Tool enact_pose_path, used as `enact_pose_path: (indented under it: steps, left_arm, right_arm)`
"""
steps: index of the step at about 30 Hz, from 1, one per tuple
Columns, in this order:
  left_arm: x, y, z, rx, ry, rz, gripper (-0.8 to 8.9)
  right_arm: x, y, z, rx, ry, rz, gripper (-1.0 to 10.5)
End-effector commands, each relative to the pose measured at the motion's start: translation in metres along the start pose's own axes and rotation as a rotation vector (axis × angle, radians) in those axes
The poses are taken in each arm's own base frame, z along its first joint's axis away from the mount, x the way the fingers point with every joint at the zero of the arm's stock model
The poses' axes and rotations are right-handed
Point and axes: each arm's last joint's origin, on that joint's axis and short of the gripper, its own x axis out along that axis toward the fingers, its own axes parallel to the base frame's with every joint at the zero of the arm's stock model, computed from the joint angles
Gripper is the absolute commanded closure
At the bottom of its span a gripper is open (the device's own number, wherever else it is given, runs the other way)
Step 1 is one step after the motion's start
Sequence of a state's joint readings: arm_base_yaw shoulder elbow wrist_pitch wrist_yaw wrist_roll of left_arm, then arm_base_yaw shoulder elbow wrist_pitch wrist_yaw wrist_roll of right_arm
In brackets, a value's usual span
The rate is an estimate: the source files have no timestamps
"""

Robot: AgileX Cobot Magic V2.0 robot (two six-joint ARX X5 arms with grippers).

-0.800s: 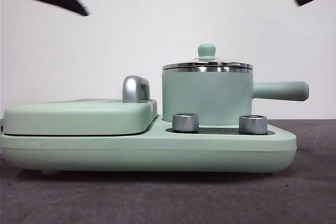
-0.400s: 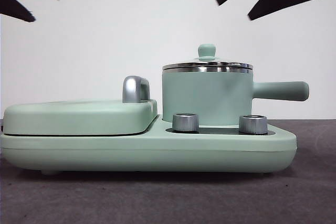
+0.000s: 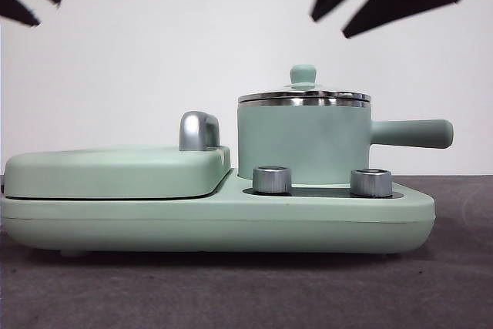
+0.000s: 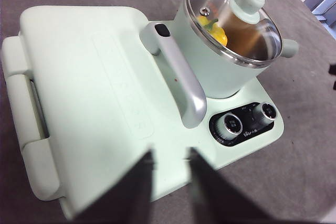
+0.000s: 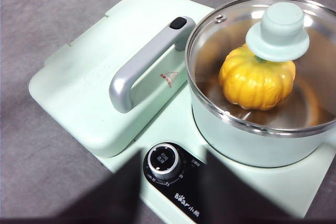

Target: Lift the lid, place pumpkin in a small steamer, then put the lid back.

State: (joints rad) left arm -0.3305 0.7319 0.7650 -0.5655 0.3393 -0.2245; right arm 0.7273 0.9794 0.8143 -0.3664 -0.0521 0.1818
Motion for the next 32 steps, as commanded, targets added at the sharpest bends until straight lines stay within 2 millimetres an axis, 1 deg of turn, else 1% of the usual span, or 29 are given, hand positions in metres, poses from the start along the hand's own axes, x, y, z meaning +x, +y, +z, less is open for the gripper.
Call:
enact_pose_path:
  steps: [1,13,15,18,20,24,27,32]
  left_arm:
    - [0.000,-0.001,0.001,-0.002,0.003,-0.010,8.07]
    - [-0.003,-0.002,0.000,-0.001,0.005,-0.009,8.07]
    - [-0.007,-0.003,0.000,0.003,-0.013,-0.011,8.07]
    - [-0.013,-0.001,-0.003,0.067,-0.044,0.010,8.07]
    - [-0.017,0.003,-0.007,0.115,-0.098,0.033,8.07]
    - [-0.021,0.012,-0.019,0.148,-0.242,0.074,8.07]
    - [-0.023,0.021,-0.033,0.179,-0.347,0.119,8.07]
    - [-0.020,0.035,-0.058,0.232,-0.453,0.219,8.07]
  right_arm:
    - [0.000,0.003,0.003,-0.017,-0.014,0.017,9.2]
    - [0.000,0.004,0.005,-0.020,-0.038,0.019,9.2]
    - [0.000,0.004,0.005,-0.020,-0.038,0.019,9.2]
    - [0.000,0.004,0.005,-0.020,-0.039,0.020,9.2]
    - [0.000,0.004,0.005,-0.020,-0.039,0.020,9.2]
    - [0.000,0.004,0.005,-0.020,-0.040,0.020,9.2]
    - [0.000,0.004,0.005,-0.019,-0.040,0.020,9.2]
    - [0.000,0.004,0.005,-0.020,-0.040,0.020,9.2]
